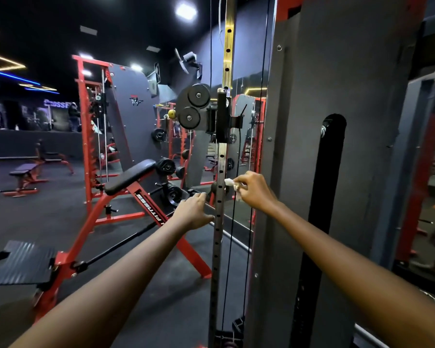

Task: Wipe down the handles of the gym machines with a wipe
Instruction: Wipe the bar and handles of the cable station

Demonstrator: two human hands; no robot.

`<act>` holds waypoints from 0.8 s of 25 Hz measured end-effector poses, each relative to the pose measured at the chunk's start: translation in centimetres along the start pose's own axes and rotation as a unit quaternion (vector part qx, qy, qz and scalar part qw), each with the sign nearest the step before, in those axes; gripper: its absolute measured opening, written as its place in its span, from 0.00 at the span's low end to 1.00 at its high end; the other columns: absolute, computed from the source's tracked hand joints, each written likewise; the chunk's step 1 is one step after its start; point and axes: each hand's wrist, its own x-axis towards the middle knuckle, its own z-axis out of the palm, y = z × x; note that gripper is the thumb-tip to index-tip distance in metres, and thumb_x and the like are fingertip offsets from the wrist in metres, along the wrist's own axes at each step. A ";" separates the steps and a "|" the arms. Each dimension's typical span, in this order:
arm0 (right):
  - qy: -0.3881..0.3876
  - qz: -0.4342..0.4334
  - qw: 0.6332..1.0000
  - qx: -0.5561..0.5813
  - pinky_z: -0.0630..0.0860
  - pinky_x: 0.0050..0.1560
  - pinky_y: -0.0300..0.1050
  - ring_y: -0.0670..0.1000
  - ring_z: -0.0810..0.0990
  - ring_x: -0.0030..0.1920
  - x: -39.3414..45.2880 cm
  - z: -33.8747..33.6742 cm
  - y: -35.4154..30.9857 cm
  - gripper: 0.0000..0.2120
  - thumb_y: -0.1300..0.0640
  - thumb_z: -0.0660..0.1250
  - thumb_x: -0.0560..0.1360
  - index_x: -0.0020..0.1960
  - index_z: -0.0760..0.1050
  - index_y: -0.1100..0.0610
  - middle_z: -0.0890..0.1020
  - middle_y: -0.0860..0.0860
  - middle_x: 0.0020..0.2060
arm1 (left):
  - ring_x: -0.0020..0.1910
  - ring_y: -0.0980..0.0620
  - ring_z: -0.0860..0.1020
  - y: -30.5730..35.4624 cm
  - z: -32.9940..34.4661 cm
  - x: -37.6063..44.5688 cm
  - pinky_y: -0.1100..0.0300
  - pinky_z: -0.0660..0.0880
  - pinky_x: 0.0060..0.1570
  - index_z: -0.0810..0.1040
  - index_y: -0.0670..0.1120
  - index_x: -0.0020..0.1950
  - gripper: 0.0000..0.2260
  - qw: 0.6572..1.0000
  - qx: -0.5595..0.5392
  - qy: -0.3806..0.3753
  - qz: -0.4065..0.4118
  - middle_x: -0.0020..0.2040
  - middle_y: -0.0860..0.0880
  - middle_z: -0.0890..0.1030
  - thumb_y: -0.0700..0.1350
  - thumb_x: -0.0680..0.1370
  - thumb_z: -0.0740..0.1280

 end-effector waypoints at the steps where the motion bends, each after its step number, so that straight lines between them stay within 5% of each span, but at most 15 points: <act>1: 0.009 -0.003 1.000 -0.001 0.73 0.44 0.42 0.51 0.75 0.44 2.3 1.2 0.9 0.10 0.65 0.65 0.75 0.54 0.80 0.62 0.78 0.56 0.47 | 0.64 0.43 0.72 -1.0 0.6 2.4 0.51 0.68 0.61 0.67 0.44 0.67 0.25 1.000 -0.001 0.004 0.004 0.66 0.44 0.72 0.53 0.75 0.67; 7: 0.076 -0.025 0.997 -0.008 0.64 0.41 0.35 0.50 0.72 0.42 15.2 4.9 3.9 0.10 0.67 0.63 0.75 0.53 0.80 0.64 0.79 0.59 0.45 | 0.63 0.43 0.72 -7.2 1.5 16.9 0.51 0.69 0.60 0.68 0.43 0.66 0.25 1.000 -0.016 0.019 0.008 0.65 0.44 0.72 0.53 0.74 0.68; 12: 0.188 -0.065 0.980 -0.030 0.75 0.40 0.42 0.52 0.74 0.40 25.7 4.6 6.1 0.11 0.70 0.62 0.73 0.50 0.80 0.64 0.78 0.59 0.43 | 0.68 0.45 0.68 -8.3 2.2 27.4 0.50 0.66 0.67 0.61 0.42 0.73 0.32 0.991 -0.119 0.040 0.035 0.72 0.44 0.65 0.50 0.74 0.70; 16: 0.301 -0.144 0.941 -0.057 0.64 0.37 0.25 0.47 0.68 0.36 33.4 2.8 5.7 0.12 0.72 0.61 0.72 0.50 0.81 0.64 0.72 0.52 0.37 | 0.72 0.49 0.63 -7.9 2.4 34.2 0.55 0.61 0.71 0.55 0.43 0.76 0.39 0.958 -0.224 0.125 0.125 0.75 0.46 0.60 0.48 0.73 0.73; 20: 0.326 -0.226 0.908 -0.134 0.68 0.43 0.31 0.50 0.71 0.42 36.7 4.3 6.5 0.16 0.72 0.62 0.72 0.57 0.78 0.63 0.74 0.56 0.42 | 0.62 0.48 0.75 -7.1 2.9 39.9 0.54 0.73 0.61 0.72 0.43 0.66 0.25 0.893 -0.409 0.114 0.152 0.58 0.49 0.78 0.45 0.71 0.75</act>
